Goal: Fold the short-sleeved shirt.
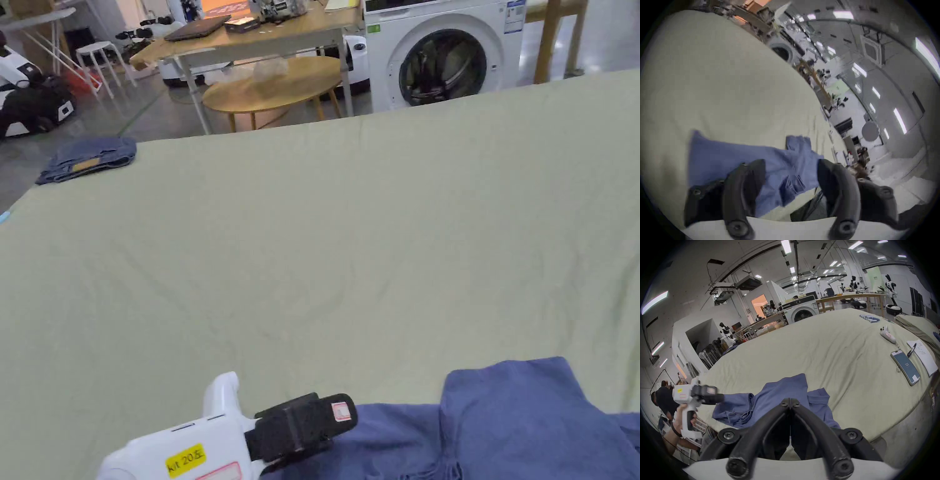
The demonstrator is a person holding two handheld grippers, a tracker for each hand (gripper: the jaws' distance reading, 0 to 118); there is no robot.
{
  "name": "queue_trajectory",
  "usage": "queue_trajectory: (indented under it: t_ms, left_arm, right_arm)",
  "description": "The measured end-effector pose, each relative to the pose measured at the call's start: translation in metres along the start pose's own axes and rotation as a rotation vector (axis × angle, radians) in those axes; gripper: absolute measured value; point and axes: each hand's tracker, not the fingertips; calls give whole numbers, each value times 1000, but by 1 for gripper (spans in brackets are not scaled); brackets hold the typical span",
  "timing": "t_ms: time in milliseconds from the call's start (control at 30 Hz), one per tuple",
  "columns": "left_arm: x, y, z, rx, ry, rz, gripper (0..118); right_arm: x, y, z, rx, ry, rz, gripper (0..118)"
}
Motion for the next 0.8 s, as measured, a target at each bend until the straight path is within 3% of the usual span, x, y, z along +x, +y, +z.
queue_trajectory:
  t_ms: [33,167,267,333,400,433,567,700,800]
  left_arm:
    - [-14,6,19,34,15,26,76]
    - [-79,12,45,91,50,192,76]
    - [-106,-5,16,58,-12,328,76]
    - [-116,-17,-9,-32,-34,327,74]
    - [-90,-31,-35,-35,-92,354,12]
    - [-86,-33,-39,-23,-45,334,2]
    - [-65,-28,-4,90,-62,341,2]
    - [-31,0,65,201,-8,201,2]
    - [13,18,79,171,77,39,2]
  right_arm:
    - [0,0,-1,-4,1,3,0]
    - [-4,-3,-4,-21,14,5,0]
    - [-7,-4,-4,-30,22,-3,0]
    - [-7,-4,-2,-29,22,-4,0]
    - [-8,-3,2,-24,17,-2,0]
    - [-8,-2,4,-20,13,-1,0]
    - [-3,2,9,-5,6,-7,0]
    - [3,4,8,14,14,-31,0]
    - [9,3,6,26,10,-50,0]
